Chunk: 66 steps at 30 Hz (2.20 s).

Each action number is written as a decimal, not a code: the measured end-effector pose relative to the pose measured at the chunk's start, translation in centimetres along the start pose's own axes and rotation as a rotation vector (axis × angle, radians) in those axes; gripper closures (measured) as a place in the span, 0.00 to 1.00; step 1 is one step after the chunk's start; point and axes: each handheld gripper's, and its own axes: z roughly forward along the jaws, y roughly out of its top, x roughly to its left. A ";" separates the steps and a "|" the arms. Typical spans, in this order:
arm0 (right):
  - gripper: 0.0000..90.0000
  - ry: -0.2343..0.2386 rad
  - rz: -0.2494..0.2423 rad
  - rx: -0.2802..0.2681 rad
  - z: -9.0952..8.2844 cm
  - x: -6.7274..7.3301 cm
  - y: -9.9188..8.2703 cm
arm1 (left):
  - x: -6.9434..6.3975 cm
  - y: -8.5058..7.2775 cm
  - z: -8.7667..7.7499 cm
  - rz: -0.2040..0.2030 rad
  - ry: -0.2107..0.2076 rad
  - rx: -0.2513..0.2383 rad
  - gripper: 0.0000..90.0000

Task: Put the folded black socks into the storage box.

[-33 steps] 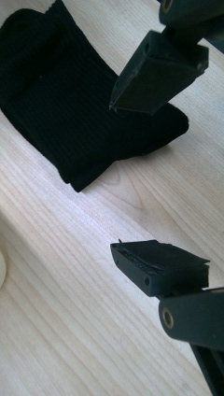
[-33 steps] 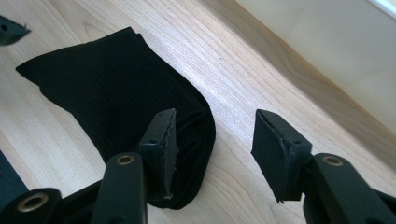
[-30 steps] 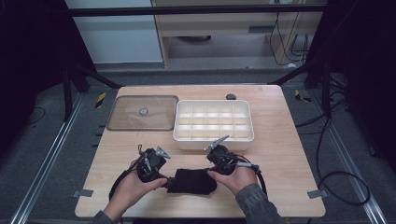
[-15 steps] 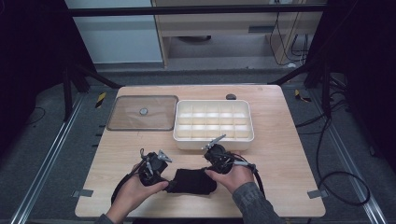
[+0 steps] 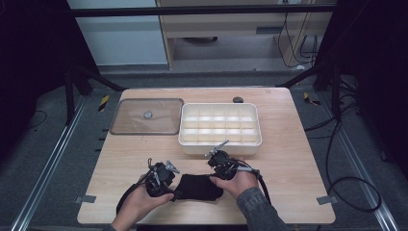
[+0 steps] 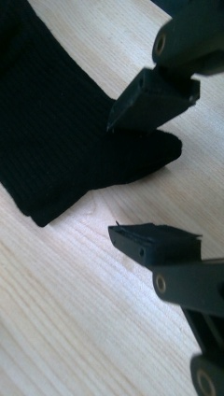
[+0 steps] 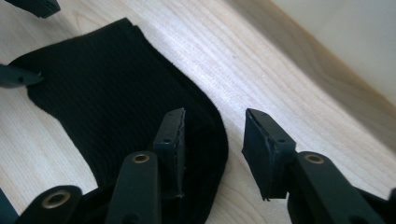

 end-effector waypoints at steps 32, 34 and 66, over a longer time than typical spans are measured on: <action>0.63 0.045 -0.048 0.041 0.0 1.7 -1.7 | 1.1 -0.5 0.1 0.024 -0.047 0.010 0.90; 0.61 0.047 -0.053 0.046 0.0 1.9 -1.9 | 1.0 -0.5 0.0 0.029 -0.043 0.008 0.91; 0.83 0.084 -0.067 0.054 0.3 1.9 -2.1 | 0.0 1.1 -2.3 0.095 -0.040 -0.046 0.91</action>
